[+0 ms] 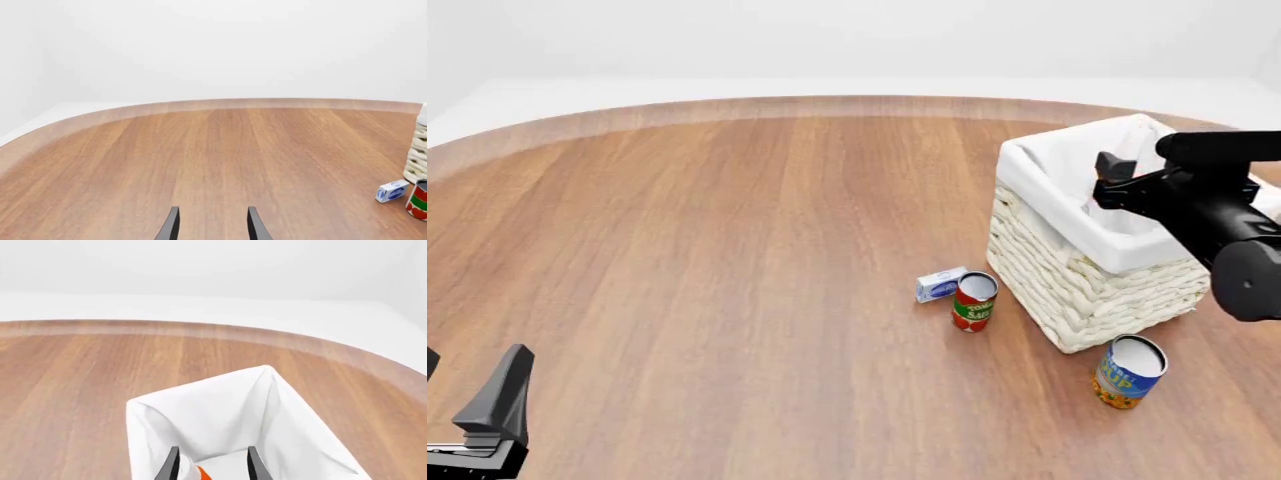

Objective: Pick up the ketchup, and put it in the basket.

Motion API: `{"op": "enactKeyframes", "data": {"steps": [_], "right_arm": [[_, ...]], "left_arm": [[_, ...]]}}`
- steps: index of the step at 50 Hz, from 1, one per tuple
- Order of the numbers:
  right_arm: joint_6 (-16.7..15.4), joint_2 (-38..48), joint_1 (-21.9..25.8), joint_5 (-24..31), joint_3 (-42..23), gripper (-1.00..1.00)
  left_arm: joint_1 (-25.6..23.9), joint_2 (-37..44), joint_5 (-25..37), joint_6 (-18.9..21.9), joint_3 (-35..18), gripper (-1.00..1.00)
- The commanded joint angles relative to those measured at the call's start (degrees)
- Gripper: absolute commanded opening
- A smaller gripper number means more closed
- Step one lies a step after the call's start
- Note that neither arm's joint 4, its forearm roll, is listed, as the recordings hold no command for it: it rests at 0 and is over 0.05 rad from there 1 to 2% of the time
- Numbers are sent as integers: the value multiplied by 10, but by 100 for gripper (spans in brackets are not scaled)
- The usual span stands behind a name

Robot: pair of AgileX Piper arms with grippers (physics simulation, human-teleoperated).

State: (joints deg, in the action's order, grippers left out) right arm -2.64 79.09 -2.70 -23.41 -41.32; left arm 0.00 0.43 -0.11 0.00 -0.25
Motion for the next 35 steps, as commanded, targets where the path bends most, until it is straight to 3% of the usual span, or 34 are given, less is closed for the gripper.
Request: {"op": "enactKeyframes", "data": {"steps": [1, 35], "right_arm": [[3, 6, 2, -4, 0, 100], [2, 14, 11, -9, 0, 100]], "left_arm": [[0, 0, 0, 0, 0, 100], [0, 0, 0, 0, 0, 100]]}}
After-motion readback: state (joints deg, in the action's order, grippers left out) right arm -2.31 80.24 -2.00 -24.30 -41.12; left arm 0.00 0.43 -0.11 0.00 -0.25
